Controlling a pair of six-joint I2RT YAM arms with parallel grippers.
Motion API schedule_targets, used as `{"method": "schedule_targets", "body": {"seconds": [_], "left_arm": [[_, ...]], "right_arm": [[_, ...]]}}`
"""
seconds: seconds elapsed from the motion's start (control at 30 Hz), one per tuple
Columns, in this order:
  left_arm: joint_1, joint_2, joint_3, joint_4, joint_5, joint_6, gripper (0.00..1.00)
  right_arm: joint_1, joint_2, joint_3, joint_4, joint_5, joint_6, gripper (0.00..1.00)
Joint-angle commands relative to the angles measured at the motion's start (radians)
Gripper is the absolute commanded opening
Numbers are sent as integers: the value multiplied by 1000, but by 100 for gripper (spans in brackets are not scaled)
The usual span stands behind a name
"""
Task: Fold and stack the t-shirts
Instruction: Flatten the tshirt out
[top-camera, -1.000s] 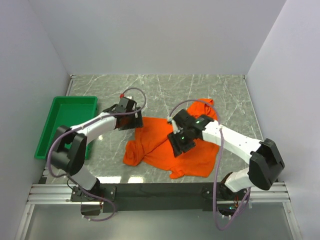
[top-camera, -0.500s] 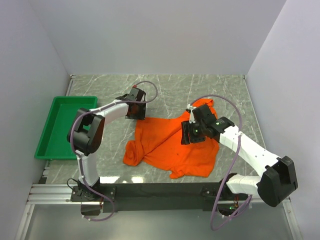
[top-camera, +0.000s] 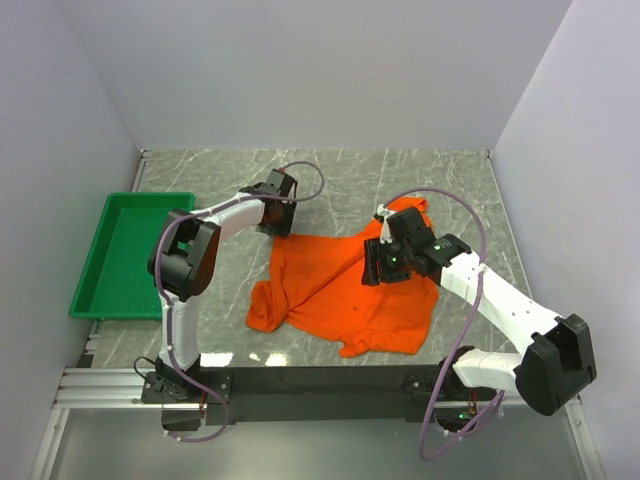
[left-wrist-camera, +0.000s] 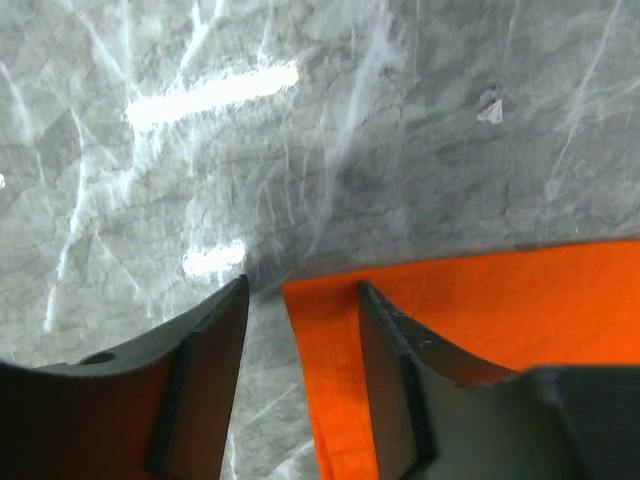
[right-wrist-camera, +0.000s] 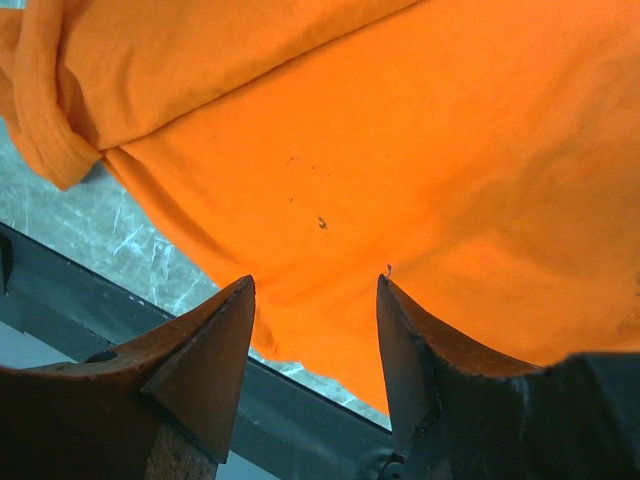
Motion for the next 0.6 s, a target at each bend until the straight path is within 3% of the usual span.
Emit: {"method": "schedule_targets", "body": {"seconds": [0.0,0.37,0.43,0.57], "left_arm": [[-1,28,44,-22,15,27,49],[-21,91,2,-56,61,21,39],[-21,97,-6,-59,69,19,34],[-22,108,-10,-71,103,16,14]], "right_arm": [[-10,-32,-3,39,14,6,59],[-54,-34,68,94,117,63,56],[-88,-19,90,119,120,83,56],[-155,12,112,197,114,147,52]]}}
